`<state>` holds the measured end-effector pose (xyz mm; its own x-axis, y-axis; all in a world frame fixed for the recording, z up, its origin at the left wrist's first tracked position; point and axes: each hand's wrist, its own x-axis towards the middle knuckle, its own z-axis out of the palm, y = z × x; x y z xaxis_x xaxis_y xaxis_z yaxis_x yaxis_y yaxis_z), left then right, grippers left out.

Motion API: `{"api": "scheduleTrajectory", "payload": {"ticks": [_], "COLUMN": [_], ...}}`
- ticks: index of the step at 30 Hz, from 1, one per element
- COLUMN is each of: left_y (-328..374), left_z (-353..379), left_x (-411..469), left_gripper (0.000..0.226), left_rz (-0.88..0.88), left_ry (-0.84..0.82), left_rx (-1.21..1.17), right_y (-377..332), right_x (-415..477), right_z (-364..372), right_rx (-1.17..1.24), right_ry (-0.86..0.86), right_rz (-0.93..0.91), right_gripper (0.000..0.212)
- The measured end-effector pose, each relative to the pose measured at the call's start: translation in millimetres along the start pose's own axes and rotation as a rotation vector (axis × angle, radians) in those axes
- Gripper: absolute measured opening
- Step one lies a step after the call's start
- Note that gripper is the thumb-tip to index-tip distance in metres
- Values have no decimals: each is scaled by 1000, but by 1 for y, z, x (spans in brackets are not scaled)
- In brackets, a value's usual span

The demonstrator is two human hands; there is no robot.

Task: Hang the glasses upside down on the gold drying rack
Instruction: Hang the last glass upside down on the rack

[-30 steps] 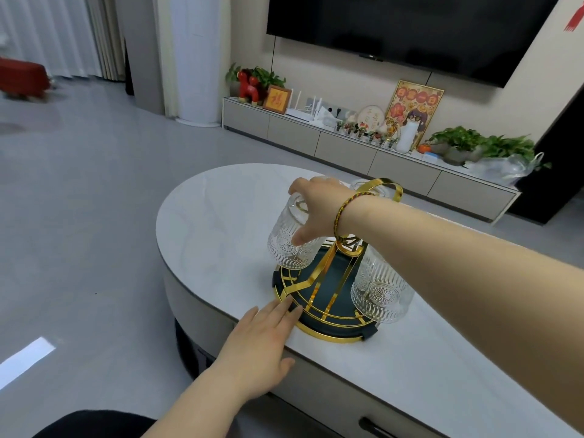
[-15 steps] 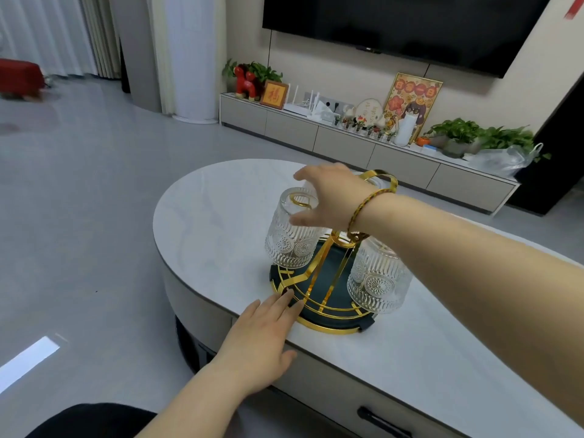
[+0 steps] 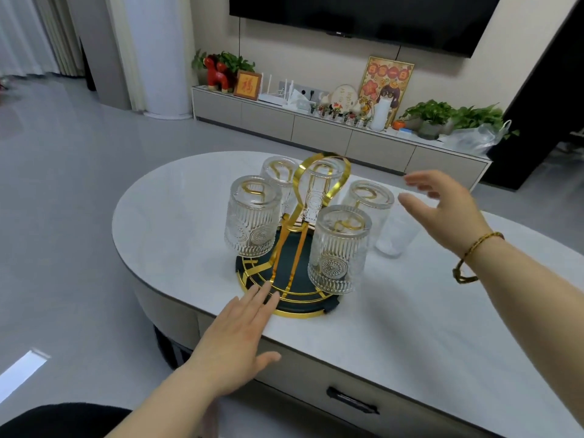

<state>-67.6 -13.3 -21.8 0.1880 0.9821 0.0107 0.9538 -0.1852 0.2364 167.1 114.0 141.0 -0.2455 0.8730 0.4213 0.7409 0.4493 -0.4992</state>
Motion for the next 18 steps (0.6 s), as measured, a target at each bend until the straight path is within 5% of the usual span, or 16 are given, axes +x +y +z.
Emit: {"api": "scheduleTrajectory", "payload": {"ticks": [7,12,18], "left_y": [8,13,17], "left_z": [-1,-3,-2], "left_x": [9,21,35], "left_gripper": [80,79,74], "left_rz": [-59,-90,-111], "left_ry": [29,0,3], "left_rx": [26,28,5], "right_y": [98,125,150], "right_x": [-28,-20,2], "right_z": [37,76,108], "right_rx": [268,366,339], "right_ry": [117,6,69], "right_rz": [549,654,671], "right_gripper": [53,83,102]}}
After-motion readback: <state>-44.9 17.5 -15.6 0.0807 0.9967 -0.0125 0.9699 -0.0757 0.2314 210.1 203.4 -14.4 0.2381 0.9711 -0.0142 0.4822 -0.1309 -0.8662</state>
